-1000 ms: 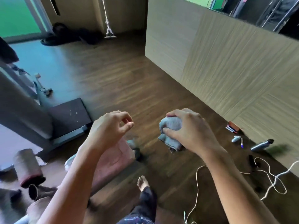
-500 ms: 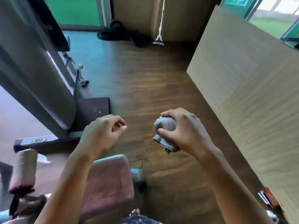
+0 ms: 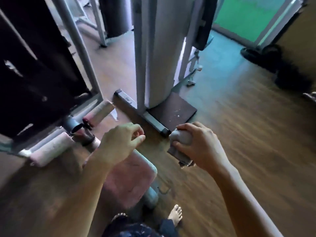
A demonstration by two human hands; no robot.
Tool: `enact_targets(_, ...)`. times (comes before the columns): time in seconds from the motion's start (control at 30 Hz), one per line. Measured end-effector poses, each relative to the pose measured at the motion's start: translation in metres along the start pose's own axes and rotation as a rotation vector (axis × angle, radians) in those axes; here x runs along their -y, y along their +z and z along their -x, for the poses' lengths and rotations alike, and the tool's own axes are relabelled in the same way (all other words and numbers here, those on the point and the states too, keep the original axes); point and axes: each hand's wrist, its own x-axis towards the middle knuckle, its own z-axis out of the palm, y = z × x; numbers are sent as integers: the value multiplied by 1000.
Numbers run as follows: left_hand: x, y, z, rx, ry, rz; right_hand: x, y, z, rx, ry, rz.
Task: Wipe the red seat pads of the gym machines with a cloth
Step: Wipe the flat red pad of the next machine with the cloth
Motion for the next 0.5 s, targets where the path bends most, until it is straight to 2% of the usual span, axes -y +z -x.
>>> enact_targets(0.13, -4, 5, 39, -151, -257, -7, -10, 4, -34, 149, -233, 3)
enact_targets(0.23, -3, 15, 71, -275, -404, 73, -12, 13, -49, 206, -375, -28)
enact_targets(0.5, 3, 55, 144, -490, -633, 223, 3, 50, -47, 326, -592, -178)
